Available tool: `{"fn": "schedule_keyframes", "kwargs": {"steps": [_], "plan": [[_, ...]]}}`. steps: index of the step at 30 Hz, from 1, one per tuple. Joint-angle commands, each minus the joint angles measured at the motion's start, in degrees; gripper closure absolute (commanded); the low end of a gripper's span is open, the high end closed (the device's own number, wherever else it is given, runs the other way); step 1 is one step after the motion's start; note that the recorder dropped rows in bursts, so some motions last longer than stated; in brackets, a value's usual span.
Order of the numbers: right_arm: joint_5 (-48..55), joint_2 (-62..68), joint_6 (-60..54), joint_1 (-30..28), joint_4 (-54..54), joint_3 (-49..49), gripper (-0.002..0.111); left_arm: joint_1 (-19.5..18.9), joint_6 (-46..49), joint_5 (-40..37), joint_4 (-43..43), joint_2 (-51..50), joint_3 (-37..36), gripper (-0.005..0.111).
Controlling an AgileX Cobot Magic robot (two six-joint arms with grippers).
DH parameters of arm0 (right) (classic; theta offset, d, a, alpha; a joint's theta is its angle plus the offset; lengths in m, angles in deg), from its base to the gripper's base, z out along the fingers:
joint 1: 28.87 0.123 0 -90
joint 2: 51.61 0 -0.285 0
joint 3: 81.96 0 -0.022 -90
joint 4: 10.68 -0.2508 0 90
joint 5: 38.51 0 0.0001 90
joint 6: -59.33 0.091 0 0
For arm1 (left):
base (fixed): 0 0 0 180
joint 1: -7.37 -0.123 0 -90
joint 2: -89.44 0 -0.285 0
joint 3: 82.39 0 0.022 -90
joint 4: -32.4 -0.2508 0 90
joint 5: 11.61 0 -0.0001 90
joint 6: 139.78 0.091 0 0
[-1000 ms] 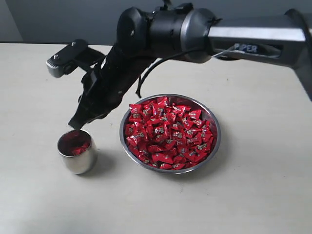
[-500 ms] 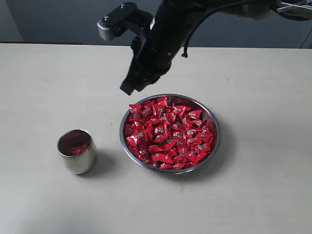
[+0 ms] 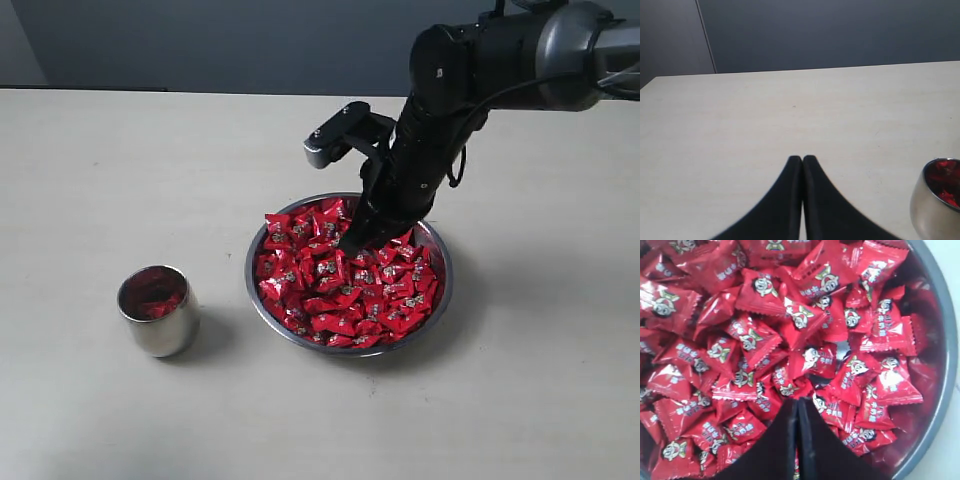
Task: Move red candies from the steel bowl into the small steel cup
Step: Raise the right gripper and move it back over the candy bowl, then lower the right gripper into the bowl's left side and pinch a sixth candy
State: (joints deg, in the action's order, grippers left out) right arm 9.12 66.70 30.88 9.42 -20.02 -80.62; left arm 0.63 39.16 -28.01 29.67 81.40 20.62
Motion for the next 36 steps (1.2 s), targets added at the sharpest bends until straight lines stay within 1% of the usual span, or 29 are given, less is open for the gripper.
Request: {"fn": "schedule_keyframes", "kwargs": {"steps": [1,6,13,21,27,36], "plan": [[-3.5,-1.8,-0.5,-1.6,-0.3,1.5,0.109,0.0,-0.1,0.1,0.1,0.3,-0.2,0.106],[-5.4,-1.7,-0.5,-1.8,-2.2,1.5,0.109,0.0,-0.1,0.1,0.1,0.3,-0.2,0.106],[-6.8,-1.6,-0.5,-0.3,-6.0,1.5,0.109,0.0,-0.1,0.1,0.1,0.3,-0.2,0.106],[-8.4,-1.6,-5.6,5.4,-10.9,1.5,0.109,0.0,-0.1,0.1,0.1,0.3,-0.2,0.106],[-10.6,-1.1,-7.9,10.2,-10.1,1.5,0.109,0.0,-0.1,0.1,0.1,0.3,-0.2,0.106],[-12.2,1.6,-12.1,11.0,-9.9,1.4,0.109,0.0,-0.1,0.1,0.1,0.3,-0.2,0.106]]}}
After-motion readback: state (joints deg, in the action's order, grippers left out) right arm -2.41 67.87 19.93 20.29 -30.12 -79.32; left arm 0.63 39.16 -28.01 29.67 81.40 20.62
